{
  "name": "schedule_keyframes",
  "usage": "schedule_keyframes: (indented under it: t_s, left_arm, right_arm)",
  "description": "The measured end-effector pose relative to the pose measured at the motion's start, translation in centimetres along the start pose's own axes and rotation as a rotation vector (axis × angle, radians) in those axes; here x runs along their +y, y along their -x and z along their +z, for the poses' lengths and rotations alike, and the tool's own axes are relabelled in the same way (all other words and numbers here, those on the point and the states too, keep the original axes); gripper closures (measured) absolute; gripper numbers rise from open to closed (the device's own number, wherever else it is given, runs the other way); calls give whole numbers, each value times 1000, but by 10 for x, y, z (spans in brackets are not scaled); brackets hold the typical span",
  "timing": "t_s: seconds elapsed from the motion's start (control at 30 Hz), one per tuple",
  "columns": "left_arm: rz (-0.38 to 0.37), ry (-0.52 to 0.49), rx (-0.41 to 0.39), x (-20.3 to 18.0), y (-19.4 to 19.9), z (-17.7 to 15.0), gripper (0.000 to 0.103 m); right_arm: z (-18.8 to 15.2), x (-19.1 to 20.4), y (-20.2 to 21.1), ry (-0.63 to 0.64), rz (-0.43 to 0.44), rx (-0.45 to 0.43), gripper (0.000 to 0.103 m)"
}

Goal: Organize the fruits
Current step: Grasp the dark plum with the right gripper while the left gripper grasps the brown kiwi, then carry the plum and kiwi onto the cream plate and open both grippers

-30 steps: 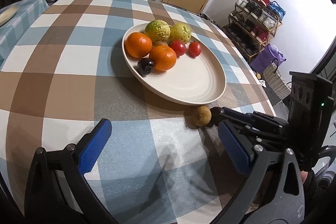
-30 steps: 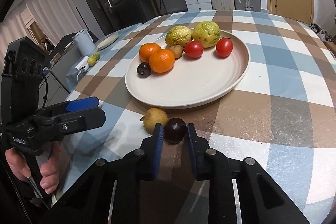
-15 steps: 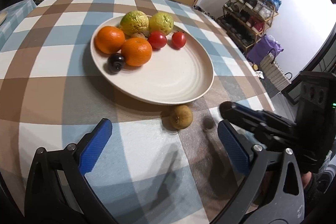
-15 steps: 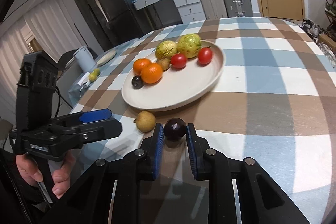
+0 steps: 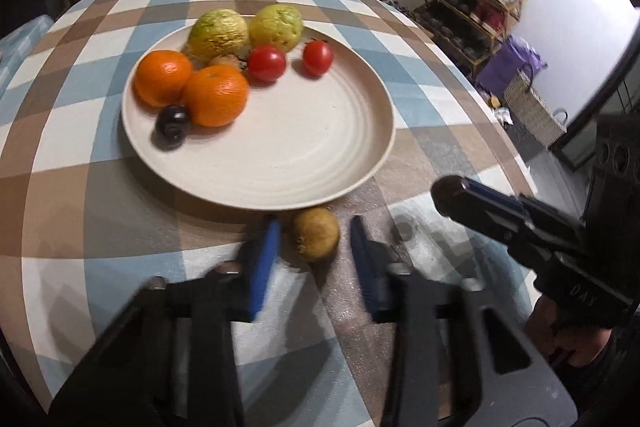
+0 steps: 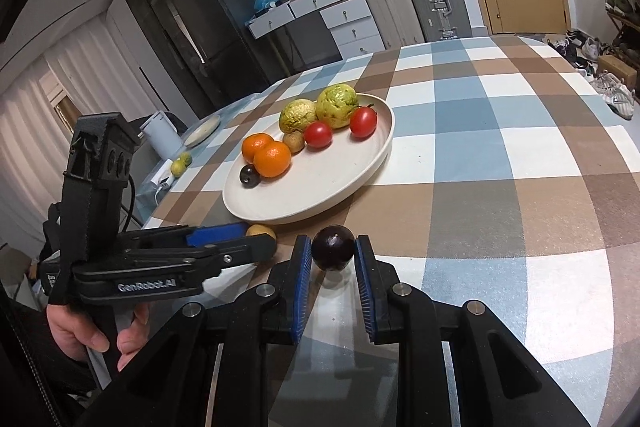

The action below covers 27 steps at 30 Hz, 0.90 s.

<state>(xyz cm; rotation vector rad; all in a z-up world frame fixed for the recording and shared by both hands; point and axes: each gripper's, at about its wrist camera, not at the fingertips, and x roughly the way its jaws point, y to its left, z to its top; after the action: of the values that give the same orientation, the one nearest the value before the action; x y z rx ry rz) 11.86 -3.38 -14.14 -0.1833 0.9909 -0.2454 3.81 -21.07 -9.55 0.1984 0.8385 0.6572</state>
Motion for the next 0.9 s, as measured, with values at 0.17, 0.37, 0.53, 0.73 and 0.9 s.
schedule_keyframes:
  t_s: [0.17,0.37,0.53,0.73,0.9]
  left_arm:
    - [-27,-35,1,-10,3,-3,80]
    - [-56,-61,-31,-18,18,2,80]
    - [-56,-79,-76,-19,32,17,80]
    - [-44,-73,-106,-12,29,42,80]
    - [-29,-67,-110,-5,18,61,80]
  right_arm:
    - [1,-3,-1,-12,15,5,80]
    - [2,-5,1,-16,14,-6,80]
    - [11,-6,1,-6,5,-17,80]
    - [34,-4,-2,24,12,-36,80]
    - [56,-7,-12,19,26,-44,80]
